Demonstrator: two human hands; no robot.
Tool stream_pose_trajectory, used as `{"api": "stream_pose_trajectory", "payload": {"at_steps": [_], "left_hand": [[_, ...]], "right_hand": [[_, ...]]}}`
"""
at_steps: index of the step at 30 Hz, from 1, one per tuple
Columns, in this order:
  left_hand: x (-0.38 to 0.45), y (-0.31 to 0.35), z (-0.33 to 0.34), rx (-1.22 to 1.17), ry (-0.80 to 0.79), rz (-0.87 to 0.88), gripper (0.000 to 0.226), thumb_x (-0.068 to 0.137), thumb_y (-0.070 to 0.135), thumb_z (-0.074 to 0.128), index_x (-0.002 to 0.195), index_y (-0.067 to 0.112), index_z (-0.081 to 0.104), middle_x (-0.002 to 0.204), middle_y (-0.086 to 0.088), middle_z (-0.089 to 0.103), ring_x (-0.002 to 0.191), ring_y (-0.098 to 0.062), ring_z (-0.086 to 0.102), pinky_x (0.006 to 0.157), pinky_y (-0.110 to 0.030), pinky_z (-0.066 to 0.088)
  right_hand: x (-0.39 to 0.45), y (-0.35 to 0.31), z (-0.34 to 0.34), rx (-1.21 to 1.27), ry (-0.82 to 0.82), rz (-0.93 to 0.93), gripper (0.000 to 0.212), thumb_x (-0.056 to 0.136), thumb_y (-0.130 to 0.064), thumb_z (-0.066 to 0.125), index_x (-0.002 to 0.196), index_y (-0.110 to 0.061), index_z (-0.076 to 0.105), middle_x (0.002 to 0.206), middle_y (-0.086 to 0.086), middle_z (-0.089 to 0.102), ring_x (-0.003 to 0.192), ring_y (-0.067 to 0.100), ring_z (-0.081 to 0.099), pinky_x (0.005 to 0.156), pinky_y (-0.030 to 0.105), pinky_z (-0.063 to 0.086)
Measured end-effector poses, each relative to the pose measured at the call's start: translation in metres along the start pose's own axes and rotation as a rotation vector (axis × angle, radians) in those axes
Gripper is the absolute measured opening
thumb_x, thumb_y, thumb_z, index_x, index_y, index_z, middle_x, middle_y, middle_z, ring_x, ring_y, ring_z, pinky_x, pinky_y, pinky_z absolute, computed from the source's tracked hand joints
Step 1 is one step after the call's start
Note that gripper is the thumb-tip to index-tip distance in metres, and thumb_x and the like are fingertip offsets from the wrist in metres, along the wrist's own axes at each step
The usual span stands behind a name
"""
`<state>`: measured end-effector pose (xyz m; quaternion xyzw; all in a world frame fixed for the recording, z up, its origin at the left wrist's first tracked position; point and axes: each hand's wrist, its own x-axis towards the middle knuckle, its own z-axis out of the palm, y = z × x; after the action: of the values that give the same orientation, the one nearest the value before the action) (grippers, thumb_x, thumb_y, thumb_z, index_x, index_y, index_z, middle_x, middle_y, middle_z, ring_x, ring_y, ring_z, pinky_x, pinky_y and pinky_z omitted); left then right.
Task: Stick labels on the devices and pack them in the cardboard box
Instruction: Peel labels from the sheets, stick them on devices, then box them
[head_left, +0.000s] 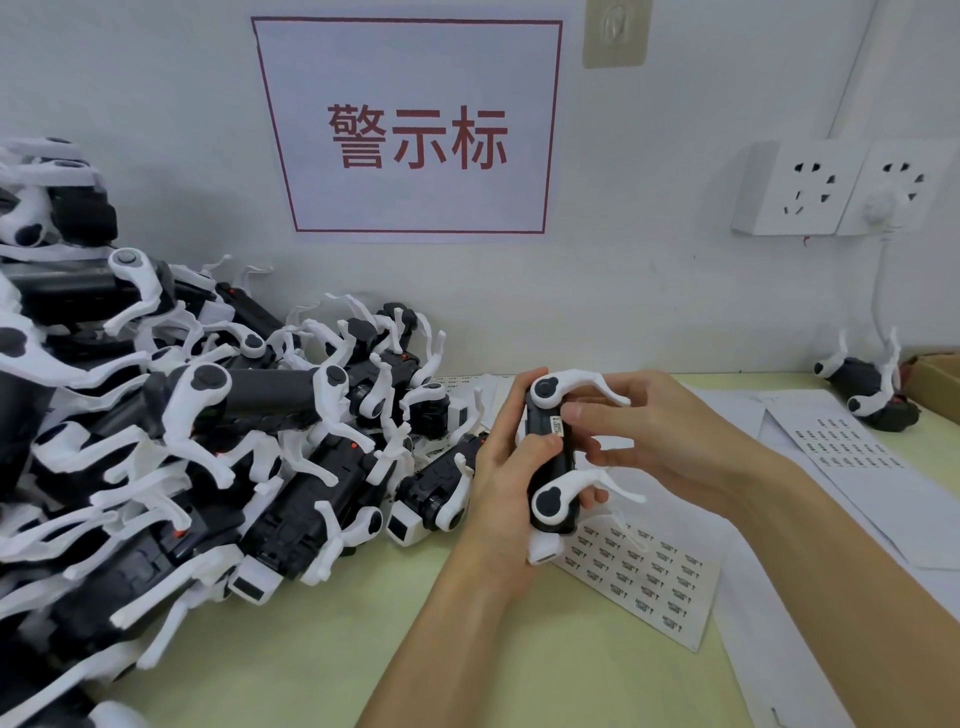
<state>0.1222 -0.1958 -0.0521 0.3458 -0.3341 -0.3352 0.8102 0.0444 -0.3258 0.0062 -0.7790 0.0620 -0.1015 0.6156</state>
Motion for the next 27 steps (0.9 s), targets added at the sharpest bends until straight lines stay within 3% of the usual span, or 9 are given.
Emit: {"api": "stream_pose_trajectory", "payload": {"at_steps": [6,9,11,14,16,19,22,25,27], "left_hand": [[-0.002,0.003,0.004,-0.111,-0.073,-0.008,0.046,0.080,0.010,0.051,0.120,0.029,0.063,0.099,-0.007,0.065,0.059,-0.017,0.061,0.050,-0.026,0.052],[-0.003,0.003,0.004,-0.100,-0.062,-0.039,0.048,0.084,0.008,0.043,0.120,0.030,0.064,0.096,-0.009,0.063,0.056,-0.020,0.059,0.052,-0.028,0.053],[-0.002,0.004,0.005,-0.092,-0.051,-0.059,0.053,0.082,0.007,0.042,0.124,0.030,0.062,0.098,-0.011,0.062,0.062,-0.023,0.060,0.054,-0.030,0.054],[-0.003,0.003,0.006,-0.059,-0.064,-0.101,0.060,0.080,0.007,0.040,0.129,0.035,0.061,0.119,-0.015,0.065,0.075,-0.028,0.064,0.060,-0.036,0.053],[-0.003,0.002,0.005,-0.060,-0.056,-0.134,0.065,0.081,0.009,0.042,0.133,0.043,0.059,0.133,-0.011,0.063,0.085,-0.031,0.064,0.064,-0.038,0.052],[-0.002,-0.001,0.003,-0.077,-0.008,-0.148,0.070,0.083,0.011,0.047,0.138,0.054,0.049,0.136,-0.006,0.063,0.103,-0.033,0.065,0.079,-0.046,0.054],[-0.003,-0.003,0.001,0.010,0.092,-0.127,0.059,0.086,0.020,0.055,0.135,0.052,0.052,0.122,-0.009,0.071,0.099,-0.034,0.067,0.091,-0.048,0.052],[-0.001,-0.005,0.003,0.047,0.224,-0.100,0.031,0.089,0.030,0.062,0.117,0.041,0.067,0.106,-0.006,0.072,0.089,-0.023,0.070,0.090,-0.046,0.055],[0.000,-0.007,0.005,0.043,0.260,-0.106,0.028,0.086,0.040,0.065,0.114,0.039,0.068,0.107,-0.003,0.069,0.091,-0.024,0.070,0.089,-0.046,0.055]], "right_hand": [[0.000,0.002,-0.005,0.010,0.015,0.010,0.017,0.094,-0.013,0.063,0.101,-0.020,0.077,0.097,0.001,0.072,0.081,0.014,0.066,0.082,0.034,0.050],[-0.001,0.002,-0.011,0.031,-0.026,-0.001,0.025,0.091,-0.021,0.065,0.114,-0.025,0.073,0.116,0.003,0.071,0.104,0.021,0.069,0.095,0.039,0.053],[-0.001,0.001,-0.012,0.084,-0.023,0.004,0.034,0.087,-0.032,0.064,0.121,-0.034,0.068,0.120,0.001,0.070,0.112,0.022,0.066,0.096,0.040,0.053],[-0.001,-0.001,-0.007,-0.005,0.025,-0.012,0.033,0.085,-0.050,0.070,0.116,-0.038,0.070,0.112,-0.003,0.073,0.099,0.019,0.072,0.081,0.027,0.057],[-0.002,-0.001,-0.004,-0.017,0.058,-0.039,0.031,0.082,-0.049,0.070,0.109,-0.034,0.075,0.103,-0.001,0.076,0.087,0.018,0.074,0.073,0.019,0.056],[-0.002,-0.002,-0.002,0.017,0.123,-0.047,0.021,0.089,-0.037,0.068,0.104,-0.027,0.078,0.100,0.002,0.077,0.087,0.020,0.074,0.072,0.018,0.056],[0.001,-0.001,0.000,0.095,0.274,-0.064,0.014,0.089,-0.029,0.070,0.097,-0.022,0.080,0.097,0.003,0.077,0.086,0.019,0.073,0.073,0.022,0.058],[0.006,0.001,0.004,0.242,0.542,-0.074,0.007,0.087,-0.027,0.074,0.086,-0.025,0.081,0.087,-0.003,0.077,0.076,0.014,0.070,0.069,0.022,0.058],[0.011,0.003,0.008,0.311,0.723,-0.084,0.011,0.088,-0.030,0.073,0.080,-0.029,0.080,0.081,-0.009,0.076,0.074,0.009,0.070,0.069,0.021,0.057]]}}
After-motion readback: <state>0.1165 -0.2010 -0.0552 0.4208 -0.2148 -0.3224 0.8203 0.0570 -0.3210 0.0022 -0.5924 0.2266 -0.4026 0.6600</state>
